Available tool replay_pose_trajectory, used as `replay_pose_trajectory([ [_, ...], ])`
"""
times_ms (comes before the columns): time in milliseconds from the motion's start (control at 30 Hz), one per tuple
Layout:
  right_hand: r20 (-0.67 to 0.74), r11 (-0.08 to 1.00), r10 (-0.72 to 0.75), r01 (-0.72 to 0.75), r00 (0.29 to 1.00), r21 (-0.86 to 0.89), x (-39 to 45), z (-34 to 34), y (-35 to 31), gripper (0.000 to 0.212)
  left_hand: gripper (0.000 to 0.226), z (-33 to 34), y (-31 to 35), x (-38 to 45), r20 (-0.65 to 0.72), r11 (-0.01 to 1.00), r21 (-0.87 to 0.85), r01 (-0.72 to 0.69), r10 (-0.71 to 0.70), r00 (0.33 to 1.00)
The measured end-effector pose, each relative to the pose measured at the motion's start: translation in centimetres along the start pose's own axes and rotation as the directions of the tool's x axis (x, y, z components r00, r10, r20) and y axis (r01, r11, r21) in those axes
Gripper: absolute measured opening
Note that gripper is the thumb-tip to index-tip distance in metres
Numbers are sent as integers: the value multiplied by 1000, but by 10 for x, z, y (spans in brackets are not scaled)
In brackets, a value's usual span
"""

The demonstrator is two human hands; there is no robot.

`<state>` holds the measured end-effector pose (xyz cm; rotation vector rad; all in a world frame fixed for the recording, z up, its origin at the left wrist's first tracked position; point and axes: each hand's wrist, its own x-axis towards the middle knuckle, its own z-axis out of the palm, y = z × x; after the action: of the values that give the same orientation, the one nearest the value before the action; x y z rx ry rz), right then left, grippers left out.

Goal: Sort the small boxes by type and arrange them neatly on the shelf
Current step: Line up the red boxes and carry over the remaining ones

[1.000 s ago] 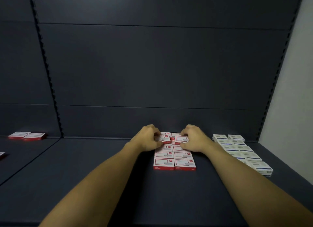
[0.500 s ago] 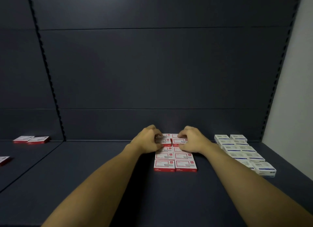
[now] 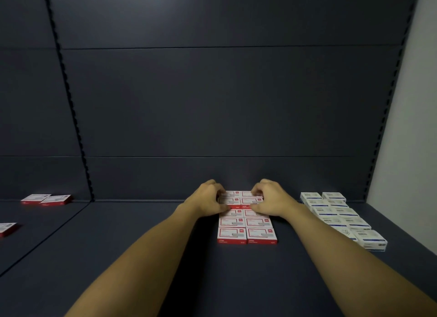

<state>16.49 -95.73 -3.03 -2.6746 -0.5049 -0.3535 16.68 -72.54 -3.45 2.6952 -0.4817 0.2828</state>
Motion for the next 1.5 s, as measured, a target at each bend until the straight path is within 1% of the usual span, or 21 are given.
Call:
replay_pose_trajectory([
  [100,-4,1000,-3,3,1000,-18,-1,-6,-5,45,51,-4,-1,-2,17,1000,16,7,-7,1000],
  [200,-16,998,-26,25,1000,-50,0,-10,-10,44,45,-11,-2,-7,-9,999,37,16,-16,1000],
  [333,-41,995,-25,20,999,-99,-2,-12,-21,50,43,-24,-4,-21,-30,995,88,41,-38,999],
  [467,-99,989,-9,-6,995,-148,-6,-10,-36,53,39,-38,-12,-45,-80,982,149,113,-102,992],
  [633,-76,981,-61,46,995,-188,-11,-3,-65,50,32,-58,-26,-87,-138,951,177,252,-229,964],
  [800,-19,974,-159,154,987,-167,-14,11,-106,46,32,-75,-37,-135,-192,897,219,385,-347,918],
  [967,54,951,-271,276,961,-142,-19,32,-153,50,33,-93,-52,-183,-234,843,255,474,-422,876],
  [1167,114,925,-354,366,928,-102,-23,56,-212,48,32,-119,-76,-240,-265,773,280,569,-508,820],
  [1300,124,912,-393,403,911,-75,-25,71,-255,45,29,-138,-96,-276,-294,741,282,609,-537,790],
  [1500,110,903,-419,426,901,-55,-27,96,-328,43,27,-162,-134,-319,-374,710,316,630,-517,770],
])
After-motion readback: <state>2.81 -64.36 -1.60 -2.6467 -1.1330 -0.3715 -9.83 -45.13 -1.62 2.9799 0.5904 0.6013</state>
